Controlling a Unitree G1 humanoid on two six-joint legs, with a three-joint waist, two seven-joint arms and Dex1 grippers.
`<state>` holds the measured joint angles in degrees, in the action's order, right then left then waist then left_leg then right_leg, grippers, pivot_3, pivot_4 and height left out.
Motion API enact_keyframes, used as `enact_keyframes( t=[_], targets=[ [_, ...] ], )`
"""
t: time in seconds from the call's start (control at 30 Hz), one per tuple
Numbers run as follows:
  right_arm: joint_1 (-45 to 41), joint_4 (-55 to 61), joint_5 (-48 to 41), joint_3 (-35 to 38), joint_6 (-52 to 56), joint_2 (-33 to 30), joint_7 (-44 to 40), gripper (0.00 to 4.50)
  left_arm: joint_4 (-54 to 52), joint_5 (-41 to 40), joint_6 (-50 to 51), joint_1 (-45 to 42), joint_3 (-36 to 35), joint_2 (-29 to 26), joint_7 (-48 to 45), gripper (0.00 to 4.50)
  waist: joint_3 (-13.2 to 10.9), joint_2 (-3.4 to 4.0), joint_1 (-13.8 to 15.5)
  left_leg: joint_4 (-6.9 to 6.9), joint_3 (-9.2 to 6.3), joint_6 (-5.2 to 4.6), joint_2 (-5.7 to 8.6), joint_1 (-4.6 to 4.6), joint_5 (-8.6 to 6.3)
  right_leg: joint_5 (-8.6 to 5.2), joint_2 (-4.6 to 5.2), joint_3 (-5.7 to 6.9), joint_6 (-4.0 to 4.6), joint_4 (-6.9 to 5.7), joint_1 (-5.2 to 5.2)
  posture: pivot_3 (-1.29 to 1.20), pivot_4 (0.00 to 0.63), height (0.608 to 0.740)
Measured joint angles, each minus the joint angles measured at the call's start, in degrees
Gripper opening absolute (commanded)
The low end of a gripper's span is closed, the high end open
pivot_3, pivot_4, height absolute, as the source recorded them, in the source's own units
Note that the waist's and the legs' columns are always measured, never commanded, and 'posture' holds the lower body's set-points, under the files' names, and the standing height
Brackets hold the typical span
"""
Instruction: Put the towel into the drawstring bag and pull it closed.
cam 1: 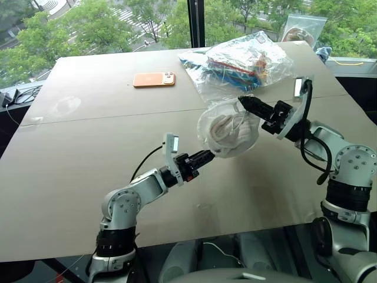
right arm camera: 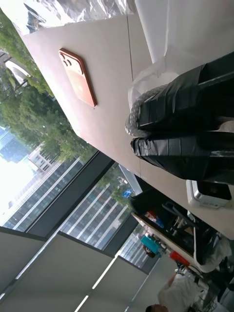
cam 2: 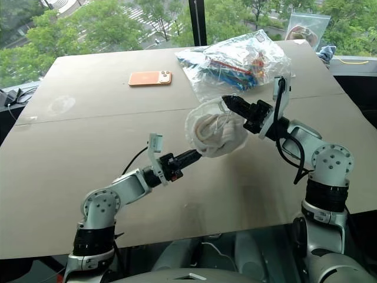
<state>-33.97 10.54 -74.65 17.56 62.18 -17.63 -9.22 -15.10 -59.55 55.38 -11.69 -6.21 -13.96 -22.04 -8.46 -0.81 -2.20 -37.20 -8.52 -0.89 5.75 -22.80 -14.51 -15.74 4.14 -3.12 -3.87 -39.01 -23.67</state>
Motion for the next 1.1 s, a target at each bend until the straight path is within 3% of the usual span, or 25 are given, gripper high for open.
enact_keyframes(
  t=[0.4,0.6,0.8,1.1],
  targets=[
    [0.46,0.20,0.00,-0.70,-1.16,-0.98,-0.05,0.00,1.36,0.80,1.05,0.19,-1.02,-4.45,-1.64,0.06,0.00,0.00,0.00,0.01,-0.01,0.00,0.00,0.00,0.00,0.00,0.00,0.01,0.00,0.01,0.00,0.00,0.150,0.740],
    [0.98,0.09,0.08,-0.54,-1.88,-3.14,-0.31,0.00,4.71,-5.62,6.82,-1.82,-5.84,-11.70,-7.15,0.06,-0.01,0.01,-0.09,0.06,-0.03,-0.01,0.00,-0.01,0.00,0.00,-0.01,0.03,0.00,0.07,-0.01,0.00,0.150,0.740],
    [1.99,-0.28,0.26,-0.56,-2.30,-4.90,-1.22,0.00,12.41,-9.89,12.29,-7.93,-7.60,-15.50,-10.62,0.06,-0.01,0.01,0.02,0.04,-0.08,-0.01,0.00,-0.03,0.00,0.00,0.00,0.08,0.00,0.06,0.00,0.00,0.150,0.740],
    [4.26,0.01,0.45,-0.58,-2.93,-6.26,-1.38,0.00,17.63,-10.47,12.89,-11.14,-10.70,-15.81,-12.10,0.06,-0.01,0.00,-0.28,0.06,-0.05,-0.01,-0.01,-0.03,0.00,0.00,0.01,0.01,0.00,0.07,-0.03,0.00,0.150,0.740]
  ],
)
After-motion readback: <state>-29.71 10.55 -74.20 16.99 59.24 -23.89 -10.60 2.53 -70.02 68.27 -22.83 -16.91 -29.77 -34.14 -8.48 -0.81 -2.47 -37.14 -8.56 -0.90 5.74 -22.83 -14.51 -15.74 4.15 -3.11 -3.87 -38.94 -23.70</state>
